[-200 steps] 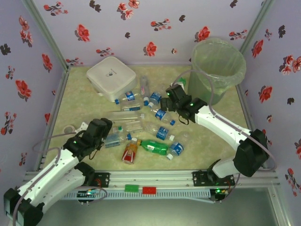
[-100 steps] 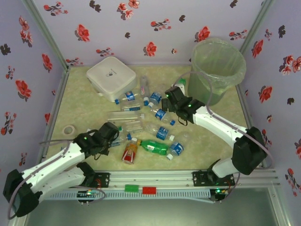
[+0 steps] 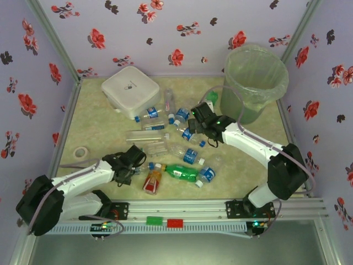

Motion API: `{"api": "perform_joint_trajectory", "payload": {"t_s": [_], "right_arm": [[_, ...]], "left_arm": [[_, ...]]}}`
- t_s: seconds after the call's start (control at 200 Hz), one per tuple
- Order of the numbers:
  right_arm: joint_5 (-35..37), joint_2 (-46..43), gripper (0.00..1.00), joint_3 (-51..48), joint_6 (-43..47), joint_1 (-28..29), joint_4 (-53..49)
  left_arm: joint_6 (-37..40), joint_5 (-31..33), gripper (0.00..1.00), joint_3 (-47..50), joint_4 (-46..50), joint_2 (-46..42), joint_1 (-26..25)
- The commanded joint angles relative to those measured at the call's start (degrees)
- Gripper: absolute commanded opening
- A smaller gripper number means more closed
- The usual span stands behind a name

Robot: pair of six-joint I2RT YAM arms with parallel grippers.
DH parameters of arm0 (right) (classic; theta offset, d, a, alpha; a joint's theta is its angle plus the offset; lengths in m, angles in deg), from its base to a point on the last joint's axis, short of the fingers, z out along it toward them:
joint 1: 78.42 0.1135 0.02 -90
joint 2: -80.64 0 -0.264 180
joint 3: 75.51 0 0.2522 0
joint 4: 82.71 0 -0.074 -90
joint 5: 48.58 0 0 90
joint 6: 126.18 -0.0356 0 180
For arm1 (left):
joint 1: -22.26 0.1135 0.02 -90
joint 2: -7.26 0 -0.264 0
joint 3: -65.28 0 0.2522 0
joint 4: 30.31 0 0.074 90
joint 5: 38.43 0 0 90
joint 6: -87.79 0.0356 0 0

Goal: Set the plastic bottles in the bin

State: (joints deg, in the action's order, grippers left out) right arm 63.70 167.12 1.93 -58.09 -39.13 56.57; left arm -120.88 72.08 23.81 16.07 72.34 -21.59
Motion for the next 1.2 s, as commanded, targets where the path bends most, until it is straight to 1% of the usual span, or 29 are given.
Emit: {"api": "perform_joint_trajectory", "payload": {"t_s": [0.0,0.155,0.175,0.29,0.38,0.47,0.52,0.555,0.62,0.695,0.755,0.825,0.93,1.065,1.195], "right_arm": [[-0.7,-1.3,1.00,0.6,1.8,0.2,0.5],[-2.8,-1.1,1.00,0.6,2.4,0.2,1.5],[-4.6,-1.0,1.00,0.6,2.4,0.2,1.8],[-7.8,-0.4,1.00,1.3,2.7,0.2,2.5],[-12.6,-0.5,1.00,1.3,4.0,0.3,3.7],[-19.7,-1.4,1.00,-0.2,5.5,0.3,7.1],[-23.1,-1.9,0.99,-1.1,5.8,0.3,9.1],[-25.0,-2.2,1.00,-1.6,5.7,0.3,10.5],[-25.8,-2.5,1.00,-2.5,4.6,0.3,13.0],[-28.2,-2.4,1.00,-3.3,5.9,0.9,15.4],[-29.1,-2.7,1.00,-3.9,7.0,2.1,17.3],[-31.8,-2.8,1.00,-4.4,7.5,3.2,19.6],[-35.8,-2.5,1.00,-5.1,6.6,4.4,24.3],[-42.4,-1.1,1.00,-3.2,4.3,4.8,27.4],[-46.2,-1.0,1.00,-2.3,3.6,4.9,30.5]], "left_arm": [[-2.4,1.5,0.76,1.2,-6.1,3.5,2.3],[-1.9,1.9,0.65,1.2,-6.6,3.9,3.8],[-1.9,2.1,0.64,1.2,-6.5,3.7,4.0],[-1.8,4.9,0.59,0.6,-5.2,2.7,5.3],[0.9,7.2,0.57,-0.6,-4.7,1.2,7.4],[5.8,11.2,0.54,-2.1,-4.6,-1.4,8.7],[9.5,13.8,0.53,-2.5,-6.1,-3.3,9.1],[13.8,15.2,0.53,-2.4,-9.3,-4.6,9.7],[23.4,15.1,0.53,-1.8,-16.7,-6.7,11.2],[32.7,14.0,0.52,-1.7,-23.4,-8.7,12.2],[38.9,13.4,0.52,-3.3,-25.6,-9.7,12.3],[45.5,11.9,0.52,-5.6,-27.5,-10.0,12.3],[54.9,6.6,0.52,-8.3,-32.4,-9.6,12.3],[61.0,-2.4,0.52,-12.7,-36.2,-6.3,12.4],[63.1,-11.3,0.52,-17.5,-37.5,-1.1,12.4]]}}
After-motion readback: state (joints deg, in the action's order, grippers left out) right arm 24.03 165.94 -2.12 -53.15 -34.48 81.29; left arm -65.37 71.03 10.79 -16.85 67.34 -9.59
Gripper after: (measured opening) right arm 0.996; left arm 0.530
